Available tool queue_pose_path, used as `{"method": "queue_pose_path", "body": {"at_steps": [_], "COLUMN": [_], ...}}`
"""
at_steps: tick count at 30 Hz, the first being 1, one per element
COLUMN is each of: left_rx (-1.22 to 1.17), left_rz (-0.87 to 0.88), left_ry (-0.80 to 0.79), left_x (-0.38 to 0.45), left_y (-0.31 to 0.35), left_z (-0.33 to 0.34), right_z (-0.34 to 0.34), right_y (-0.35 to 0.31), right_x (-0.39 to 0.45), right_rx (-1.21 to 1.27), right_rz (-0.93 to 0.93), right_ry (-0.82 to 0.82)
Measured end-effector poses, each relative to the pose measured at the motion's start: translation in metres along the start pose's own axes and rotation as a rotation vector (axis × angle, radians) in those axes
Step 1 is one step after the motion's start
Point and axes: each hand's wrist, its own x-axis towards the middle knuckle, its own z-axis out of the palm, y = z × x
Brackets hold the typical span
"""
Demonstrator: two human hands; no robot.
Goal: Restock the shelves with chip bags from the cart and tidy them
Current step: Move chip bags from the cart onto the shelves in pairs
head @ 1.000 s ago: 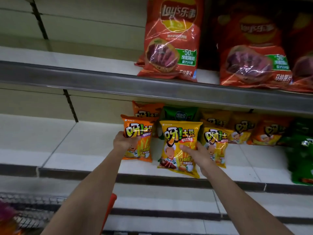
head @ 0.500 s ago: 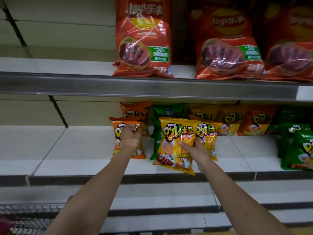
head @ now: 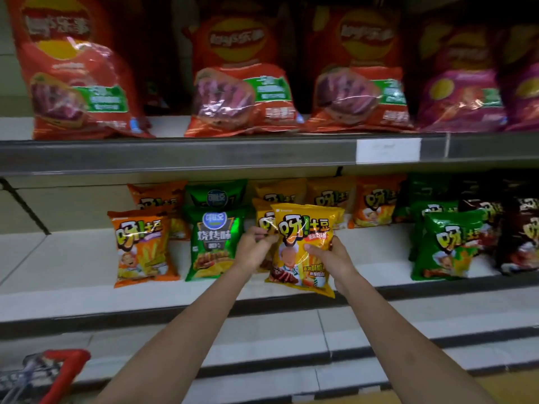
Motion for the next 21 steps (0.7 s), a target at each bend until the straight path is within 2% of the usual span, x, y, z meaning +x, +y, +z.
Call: {"method": "queue_pose_path", "body": {"at_steps": [4, 7, 11, 18, 21], "left_rx": [0.037, 0.013, -0.050, -0.029, -0.079], "left_rz": [-0.049, -0.094, -0.122, -0.205, -0.235], "left_ry": [-0.216, -0.287, -0.277, -0.268, -0.185], "left_x": [-0.012, -0.013, -0.015, 0.000, 0.009], "left_y": [0.014, 0.016, 0.021, 0.018, 0.019], "left_z": [0.059, 0.094, 0.126, 0.153, 0.156], "right_z": [-0.049, -0.075, -0.098, -0.103, -0.102], "right_y": [0.001, 0.009, 0.023, 0.023, 0.022], "right_x": [0.022, 0.047, 0.084, 0.111, 0.120], "right_rx": [-0.038, -0.166, -0.377, -0.366, -0.332], "right_rz": [-0.015, -0.009, 0.044, 0.066, 0.077], "right_ry": [-0.025, -0.019, 0.002, 0.003, -0.042]}}
